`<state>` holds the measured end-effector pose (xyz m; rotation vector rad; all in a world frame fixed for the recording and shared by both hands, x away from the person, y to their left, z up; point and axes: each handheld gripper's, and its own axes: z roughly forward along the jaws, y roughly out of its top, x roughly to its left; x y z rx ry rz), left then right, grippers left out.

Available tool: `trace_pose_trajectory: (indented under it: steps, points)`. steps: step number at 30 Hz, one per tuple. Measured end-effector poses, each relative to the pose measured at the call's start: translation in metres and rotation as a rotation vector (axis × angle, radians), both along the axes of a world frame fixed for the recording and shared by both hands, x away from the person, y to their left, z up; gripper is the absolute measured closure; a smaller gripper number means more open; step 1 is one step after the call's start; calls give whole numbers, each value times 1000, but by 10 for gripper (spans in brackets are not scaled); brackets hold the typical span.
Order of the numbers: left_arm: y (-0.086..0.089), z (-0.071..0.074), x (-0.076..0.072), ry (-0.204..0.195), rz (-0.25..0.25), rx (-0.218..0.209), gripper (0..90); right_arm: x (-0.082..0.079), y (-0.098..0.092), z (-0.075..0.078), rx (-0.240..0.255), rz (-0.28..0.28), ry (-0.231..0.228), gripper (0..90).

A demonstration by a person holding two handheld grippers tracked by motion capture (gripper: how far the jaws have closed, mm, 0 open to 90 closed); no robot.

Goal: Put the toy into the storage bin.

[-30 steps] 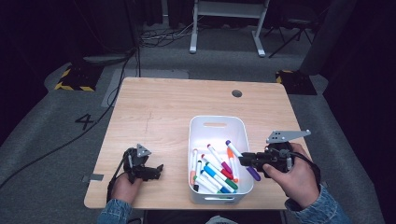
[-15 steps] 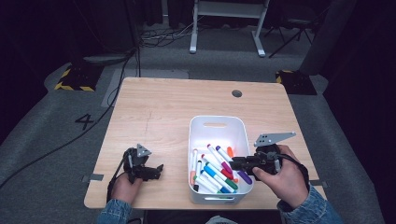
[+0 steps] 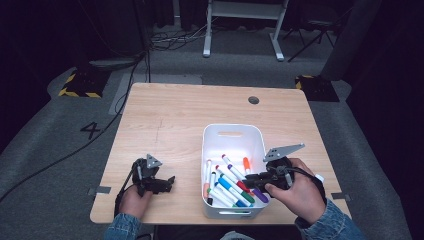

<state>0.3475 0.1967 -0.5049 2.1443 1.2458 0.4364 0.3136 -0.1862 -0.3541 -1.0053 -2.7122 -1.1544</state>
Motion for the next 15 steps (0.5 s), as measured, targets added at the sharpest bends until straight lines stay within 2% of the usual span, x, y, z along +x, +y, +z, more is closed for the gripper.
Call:
trace_pose_trajectory:
  steps: [7,10,15]
  points:
    - [0,0,0,0,0,0,0,2,7,-9,-48,15,28,771]
    - [0,0,0,1,-1,-1,0,1,11,-12,-90,29,35,770]
    - [0,0,0,1,0,0,0,1,16,-15,-120,51,16,770]
